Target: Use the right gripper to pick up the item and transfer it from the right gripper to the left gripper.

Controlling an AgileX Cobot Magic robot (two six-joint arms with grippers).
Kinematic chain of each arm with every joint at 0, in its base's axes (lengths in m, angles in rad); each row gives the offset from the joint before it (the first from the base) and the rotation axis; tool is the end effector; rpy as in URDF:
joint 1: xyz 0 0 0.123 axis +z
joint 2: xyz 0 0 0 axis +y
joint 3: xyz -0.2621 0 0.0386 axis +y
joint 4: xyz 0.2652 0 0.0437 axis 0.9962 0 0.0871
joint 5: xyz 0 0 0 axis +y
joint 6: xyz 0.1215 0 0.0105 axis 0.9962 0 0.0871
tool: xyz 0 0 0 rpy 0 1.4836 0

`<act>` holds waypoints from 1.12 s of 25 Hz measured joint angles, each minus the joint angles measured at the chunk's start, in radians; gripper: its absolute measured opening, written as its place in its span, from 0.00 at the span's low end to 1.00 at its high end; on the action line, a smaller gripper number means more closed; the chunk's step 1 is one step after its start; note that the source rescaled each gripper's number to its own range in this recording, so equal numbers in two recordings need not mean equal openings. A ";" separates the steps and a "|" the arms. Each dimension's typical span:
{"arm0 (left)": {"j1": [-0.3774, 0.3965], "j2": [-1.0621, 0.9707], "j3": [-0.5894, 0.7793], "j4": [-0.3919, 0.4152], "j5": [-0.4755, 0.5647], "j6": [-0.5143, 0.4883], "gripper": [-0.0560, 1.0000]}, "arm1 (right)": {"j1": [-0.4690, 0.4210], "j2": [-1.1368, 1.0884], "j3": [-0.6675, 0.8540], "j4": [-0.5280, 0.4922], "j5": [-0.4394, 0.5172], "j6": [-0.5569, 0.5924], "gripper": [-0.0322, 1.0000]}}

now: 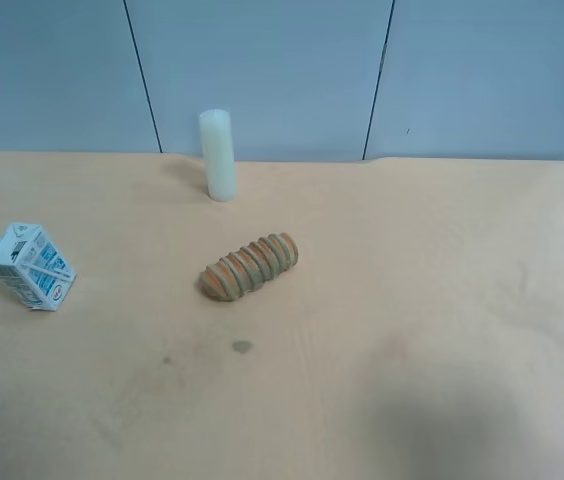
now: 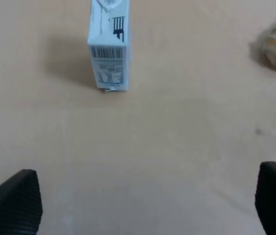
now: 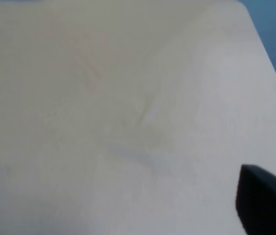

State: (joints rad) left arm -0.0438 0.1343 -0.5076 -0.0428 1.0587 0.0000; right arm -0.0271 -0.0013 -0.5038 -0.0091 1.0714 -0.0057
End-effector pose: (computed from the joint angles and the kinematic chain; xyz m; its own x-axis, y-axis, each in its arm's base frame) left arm 0.0768 -0.0079 0.2651 -0.5637 0.0037 -0.8259 0.0627 0.9973 -0.0383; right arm 0.0569 -0.0025 0.2715 -0.4611 0.0024 -0.8873 0.0295 0.9995 -0.0126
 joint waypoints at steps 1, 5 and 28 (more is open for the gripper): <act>0.000 0.000 0.000 0.000 -0.002 0.005 1.00 | 0.000 0.000 0.000 0.000 0.000 0.000 0.98; 0.000 0.000 0.000 0.000 -0.004 0.006 1.00 | 0.025 0.000 0.000 0.000 0.000 -0.001 0.98; 0.179 -0.137 0.006 0.043 -0.004 0.000 1.00 | 0.045 0.000 0.000 0.002 0.000 -0.001 0.98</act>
State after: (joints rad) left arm 0.1347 -0.0028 -0.5011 0.0000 1.0543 0.0000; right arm 0.0181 -0.0013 -0.5038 -0.0069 1.0714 -0.0067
